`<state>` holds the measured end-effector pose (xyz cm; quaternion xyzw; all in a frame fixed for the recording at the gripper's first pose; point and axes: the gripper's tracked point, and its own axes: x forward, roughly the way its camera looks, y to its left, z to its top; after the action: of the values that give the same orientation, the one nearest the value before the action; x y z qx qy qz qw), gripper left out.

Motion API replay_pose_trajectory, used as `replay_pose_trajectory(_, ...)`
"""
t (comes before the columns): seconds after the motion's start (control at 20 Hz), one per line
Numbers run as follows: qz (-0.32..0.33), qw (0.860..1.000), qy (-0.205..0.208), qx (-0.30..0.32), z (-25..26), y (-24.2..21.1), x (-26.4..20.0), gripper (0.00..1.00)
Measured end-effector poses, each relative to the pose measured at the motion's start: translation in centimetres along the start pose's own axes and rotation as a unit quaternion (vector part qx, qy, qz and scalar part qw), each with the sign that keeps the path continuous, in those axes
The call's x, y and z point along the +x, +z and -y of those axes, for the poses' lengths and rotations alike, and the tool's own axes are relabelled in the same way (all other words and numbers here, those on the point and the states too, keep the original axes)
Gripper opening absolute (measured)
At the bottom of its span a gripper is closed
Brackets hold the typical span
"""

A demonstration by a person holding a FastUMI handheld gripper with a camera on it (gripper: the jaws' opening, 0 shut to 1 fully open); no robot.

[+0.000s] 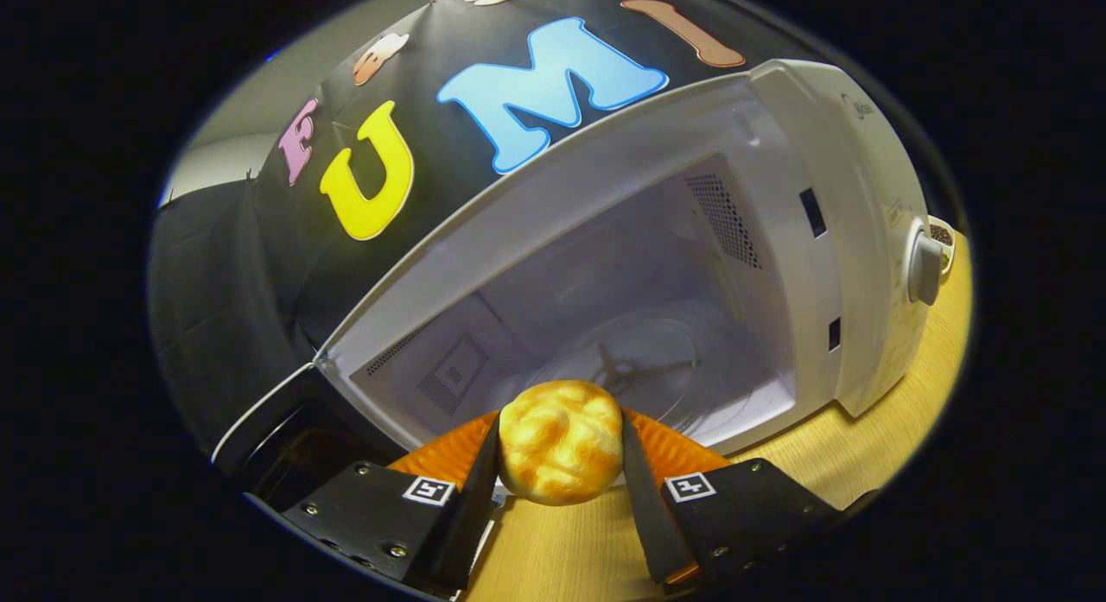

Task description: Open the microwave, put the food inside, and close the microwave door.

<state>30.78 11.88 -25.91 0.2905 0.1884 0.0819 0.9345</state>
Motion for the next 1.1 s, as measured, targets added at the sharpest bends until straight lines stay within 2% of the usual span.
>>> replay_pose_trajectory(0.15, -0.007, 1.0, -0.011, -0.003, 0.8, -0.6, 1.5, 0.73)
replay_pose_trajectory(0.35, -0.012, 1.0, -0.027, -0.005, 1.3, -1.7, 2.3, 0.79)
replay_pose_trajectory(0.45, -0.009, 0.999, -0.037, -0.015, 1.5, -2.2, 2.9, 0.83)
replay_pose_trajectory(0.55, 0.003, 0.999, -0.041, -0.028, 1.5, -1.5, 2.5, 0.95)
replay_pose_trajectory(0.65, 0.013, 0.998, -0.042, -0.04, 1.2, -1.0, 2.5, 0.97)
replay_pose_trajectory(0.85, -0.003, 0.997, -0.031, -0.067, 0.3, -1.5, 0.5, 0.97)
replay_pose_trajectory(1.1, 0.016, 0.994, 0.002, -0.105, -3.0, 0.5, -5.3, 0.97)
